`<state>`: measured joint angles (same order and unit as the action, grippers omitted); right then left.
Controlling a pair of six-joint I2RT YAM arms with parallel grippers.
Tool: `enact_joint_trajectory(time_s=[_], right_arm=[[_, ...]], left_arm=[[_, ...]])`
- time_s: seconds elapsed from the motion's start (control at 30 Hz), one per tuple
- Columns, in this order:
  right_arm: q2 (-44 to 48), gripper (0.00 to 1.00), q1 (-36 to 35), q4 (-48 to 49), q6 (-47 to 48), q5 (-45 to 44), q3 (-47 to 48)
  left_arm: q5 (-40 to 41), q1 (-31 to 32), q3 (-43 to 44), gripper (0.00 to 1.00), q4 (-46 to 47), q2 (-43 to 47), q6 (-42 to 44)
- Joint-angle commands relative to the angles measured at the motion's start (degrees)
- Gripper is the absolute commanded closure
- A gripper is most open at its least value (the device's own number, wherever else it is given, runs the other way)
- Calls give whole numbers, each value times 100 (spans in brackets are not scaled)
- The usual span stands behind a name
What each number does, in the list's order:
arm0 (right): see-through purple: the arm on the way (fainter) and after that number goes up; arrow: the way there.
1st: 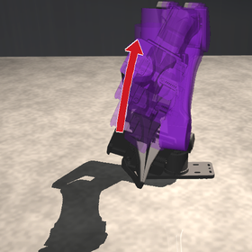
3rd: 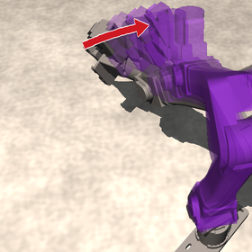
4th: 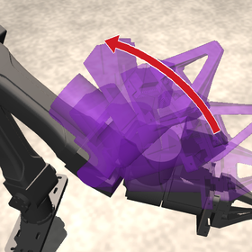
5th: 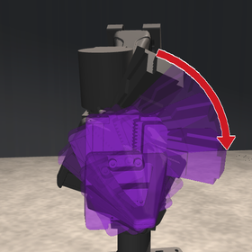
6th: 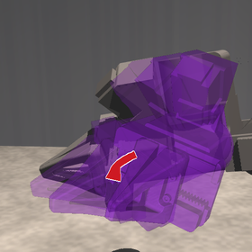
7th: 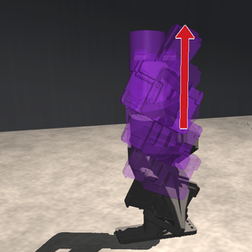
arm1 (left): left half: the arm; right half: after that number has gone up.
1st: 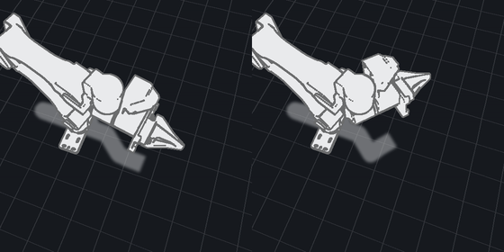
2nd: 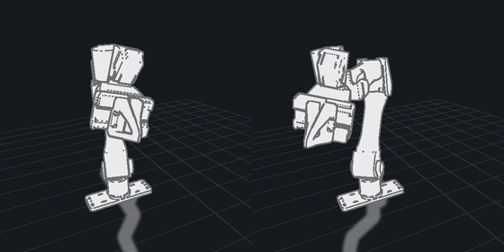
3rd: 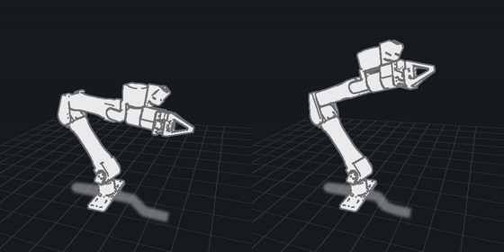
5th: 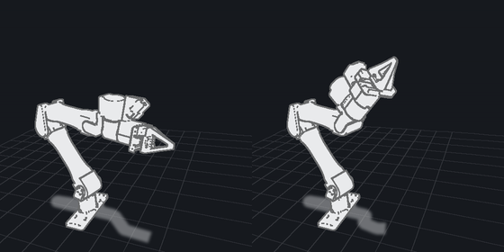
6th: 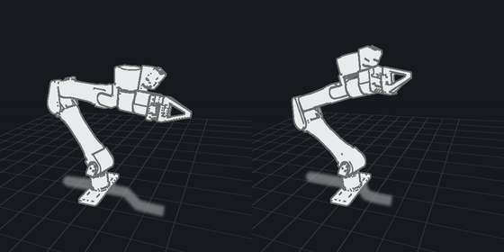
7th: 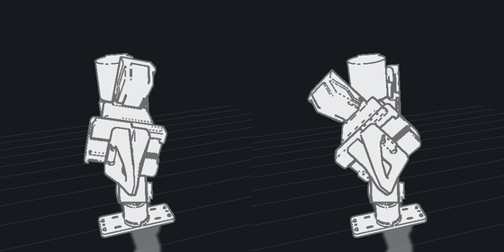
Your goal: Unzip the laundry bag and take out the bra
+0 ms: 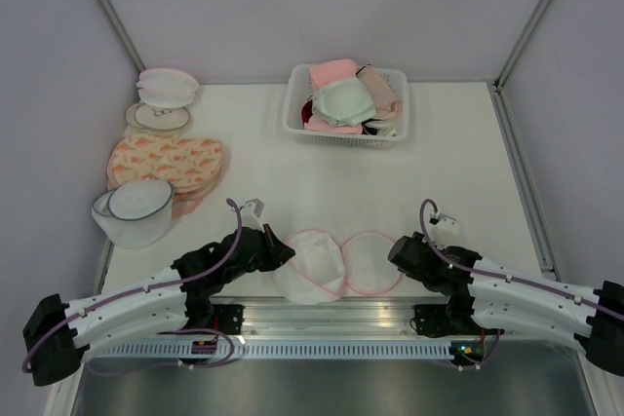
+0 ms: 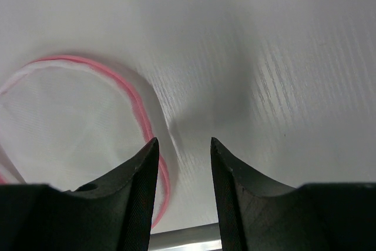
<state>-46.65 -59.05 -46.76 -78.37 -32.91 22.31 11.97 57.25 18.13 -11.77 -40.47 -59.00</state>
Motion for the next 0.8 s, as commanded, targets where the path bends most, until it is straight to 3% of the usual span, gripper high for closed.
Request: enact_joint_trajectory(time_s=[0.0,0.43,0.77], right_arm=[[-220,54,-19,141,120,109,37],[420,55,-19,18,190,-76,72],[236,52,-28,-69,182,-84,142]], left_arm=[[34,5,-46,98,193,-14,-155],[16,5,-64,98,193,-31,-173],[-1,5,-55,98,254,-58,-155]])
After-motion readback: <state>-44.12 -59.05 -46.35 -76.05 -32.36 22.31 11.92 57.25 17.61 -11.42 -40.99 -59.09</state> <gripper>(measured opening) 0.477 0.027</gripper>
